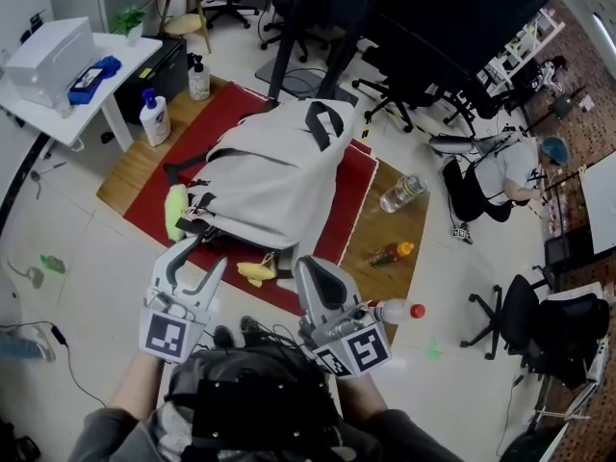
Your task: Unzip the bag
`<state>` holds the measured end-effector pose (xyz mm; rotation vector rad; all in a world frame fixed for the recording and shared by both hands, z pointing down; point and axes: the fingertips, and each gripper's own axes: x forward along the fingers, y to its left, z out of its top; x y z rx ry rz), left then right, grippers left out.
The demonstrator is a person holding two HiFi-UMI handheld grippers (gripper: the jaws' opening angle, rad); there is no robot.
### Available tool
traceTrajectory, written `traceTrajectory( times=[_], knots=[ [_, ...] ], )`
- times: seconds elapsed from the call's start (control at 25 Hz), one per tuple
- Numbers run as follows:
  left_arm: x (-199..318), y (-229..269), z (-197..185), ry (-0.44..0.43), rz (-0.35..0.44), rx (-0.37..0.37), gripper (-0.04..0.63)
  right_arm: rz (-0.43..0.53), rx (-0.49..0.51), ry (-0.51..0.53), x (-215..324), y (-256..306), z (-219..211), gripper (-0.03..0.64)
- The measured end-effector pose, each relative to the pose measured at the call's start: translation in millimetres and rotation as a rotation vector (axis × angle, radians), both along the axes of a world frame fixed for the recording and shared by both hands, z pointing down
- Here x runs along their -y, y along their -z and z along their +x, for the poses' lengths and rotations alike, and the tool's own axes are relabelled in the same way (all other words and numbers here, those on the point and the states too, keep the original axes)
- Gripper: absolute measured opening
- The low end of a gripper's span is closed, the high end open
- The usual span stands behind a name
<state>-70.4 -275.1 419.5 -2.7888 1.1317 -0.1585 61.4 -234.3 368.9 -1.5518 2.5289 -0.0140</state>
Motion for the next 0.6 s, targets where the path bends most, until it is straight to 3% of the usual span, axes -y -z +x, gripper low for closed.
traceTrajectory(
  times=[0.12, 0.28, 0.6],
  knots=[
    [1, 5, -2, 0.003, 0.009, -0.002, 0.124, 0.023, -0.007, 0.009, 2, 7, -5, 0.020],
    [1, 8, -3, 0.007, 0.002, -0.010, 0.032, 0.049, 0.007, 0.045, 0, 15, -13, 0.017],
    [2, 3, -12, 0.025, -0.030, -0.004, 0.026, 0.048, 0.003, 0.055, 4, 13, -17, 0.015]
  ],
)
